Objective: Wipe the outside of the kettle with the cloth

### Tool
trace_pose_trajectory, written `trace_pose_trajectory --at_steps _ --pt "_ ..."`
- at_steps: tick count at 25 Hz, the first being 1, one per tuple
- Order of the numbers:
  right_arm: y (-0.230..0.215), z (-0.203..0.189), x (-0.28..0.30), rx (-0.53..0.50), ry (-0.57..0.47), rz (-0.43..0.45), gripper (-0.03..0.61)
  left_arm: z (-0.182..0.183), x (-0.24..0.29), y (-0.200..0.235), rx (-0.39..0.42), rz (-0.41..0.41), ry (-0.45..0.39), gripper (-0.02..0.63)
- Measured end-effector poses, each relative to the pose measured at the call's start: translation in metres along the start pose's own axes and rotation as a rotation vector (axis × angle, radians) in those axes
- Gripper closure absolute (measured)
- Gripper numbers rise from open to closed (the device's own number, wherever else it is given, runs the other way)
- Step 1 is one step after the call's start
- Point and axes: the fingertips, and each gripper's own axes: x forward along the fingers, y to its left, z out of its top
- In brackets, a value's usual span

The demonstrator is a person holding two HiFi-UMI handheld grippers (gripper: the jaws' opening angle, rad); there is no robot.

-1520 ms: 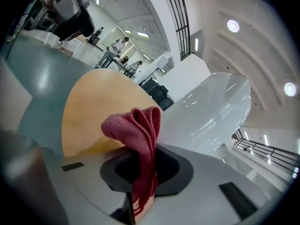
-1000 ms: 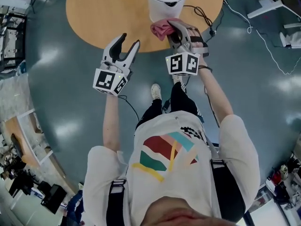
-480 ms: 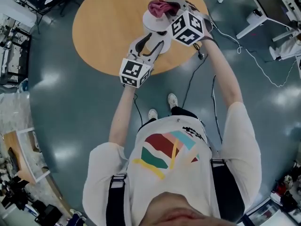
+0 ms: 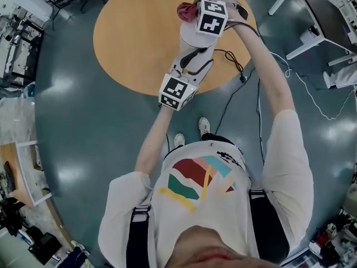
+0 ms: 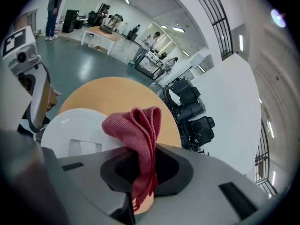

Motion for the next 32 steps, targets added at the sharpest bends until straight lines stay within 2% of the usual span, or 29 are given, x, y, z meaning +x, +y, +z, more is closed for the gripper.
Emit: trace_pose_trajectory --at_steps 9,14,19,23,32 --pt "0.017 0.010 0.005 -0.085 0.080 0.116 0.532 0.002 -0.007 0.006 -0.016 -0.001 0.001 0.379" --pt "0.043 0.013 -0.013 -0.120 0.113 0.173 0.532 0.006 -0.014 0.010 -0.053 -0.007 -0.022 0.379" --pt "0.080 0.022 -0.043 -0.133 0.114 0.214 0.532 0.003 -0.019 0.007 -0.042 -0.008 -0.015 0.379" --pt "0.098 0.027 -0.061 -0.118 0.125 0.213 0.532 0.004 -0.026 0.005 -0.029 -0.002 -0.017 0.379" --pt "0.136 0.029 -0.095 -0.100 0.149 0.203 0.532 -0.003 -0.058 -0.030 0.012 -0.043 0.025 0.379"
